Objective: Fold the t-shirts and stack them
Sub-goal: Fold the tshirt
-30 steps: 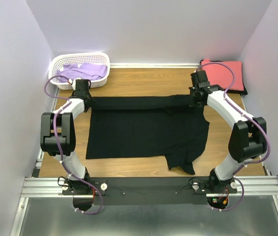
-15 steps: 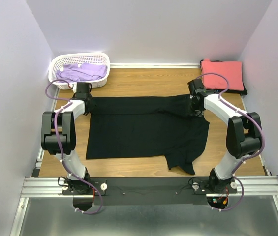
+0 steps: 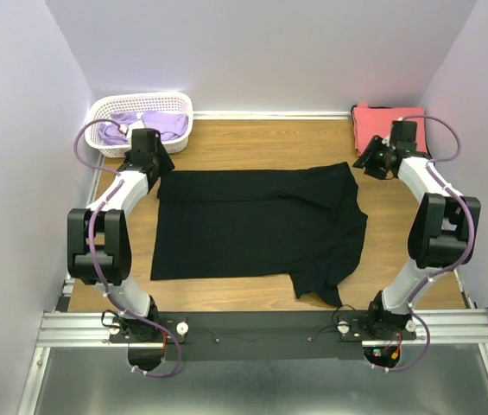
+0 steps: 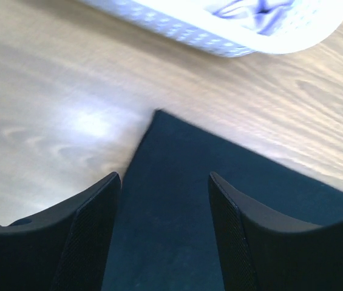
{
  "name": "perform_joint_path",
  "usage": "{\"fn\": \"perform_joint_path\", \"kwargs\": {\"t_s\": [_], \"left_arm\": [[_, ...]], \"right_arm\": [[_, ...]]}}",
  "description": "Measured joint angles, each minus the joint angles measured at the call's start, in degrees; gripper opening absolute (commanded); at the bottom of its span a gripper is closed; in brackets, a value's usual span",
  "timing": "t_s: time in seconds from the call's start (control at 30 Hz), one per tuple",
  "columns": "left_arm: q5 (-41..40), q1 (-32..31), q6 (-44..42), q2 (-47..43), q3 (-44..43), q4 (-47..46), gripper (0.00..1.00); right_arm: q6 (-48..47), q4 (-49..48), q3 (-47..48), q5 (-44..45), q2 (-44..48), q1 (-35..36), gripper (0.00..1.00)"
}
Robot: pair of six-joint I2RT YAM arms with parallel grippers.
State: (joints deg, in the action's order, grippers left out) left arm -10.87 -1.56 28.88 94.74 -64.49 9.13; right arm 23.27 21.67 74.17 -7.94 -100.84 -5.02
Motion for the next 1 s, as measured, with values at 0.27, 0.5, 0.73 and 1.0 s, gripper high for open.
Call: {"fn": "perform_joint_path", "kwargs": {"t_s": [0.27,0.5,0.73,1.0], "left_arm": [[0.74,-1.68,-1.73,8.5,-4.57,-2.54,0.61],[1.07,-1.68,-2.12,13.35,-5.09,-2.58,0.61],[1.07,-1.68,-2.08,15.69,-5.09,-2.58,0.61],[1.29,-1.68,-2.05,16.61,-5.53,-2.6,0.61]], "right_arm": [[6.19,-11.82,-0.37,-9.79,-9.35,-4.87,0.44],[8.33,-16.68,1.07,-15.13,-15.91,-4.85,0.43],[9.16,-20.06,2.4,-18.73,-17.73,-4.83,0.43],[9.62,-22.51,2.6,-20.24,-18.03,-4.83,0.42]]}}
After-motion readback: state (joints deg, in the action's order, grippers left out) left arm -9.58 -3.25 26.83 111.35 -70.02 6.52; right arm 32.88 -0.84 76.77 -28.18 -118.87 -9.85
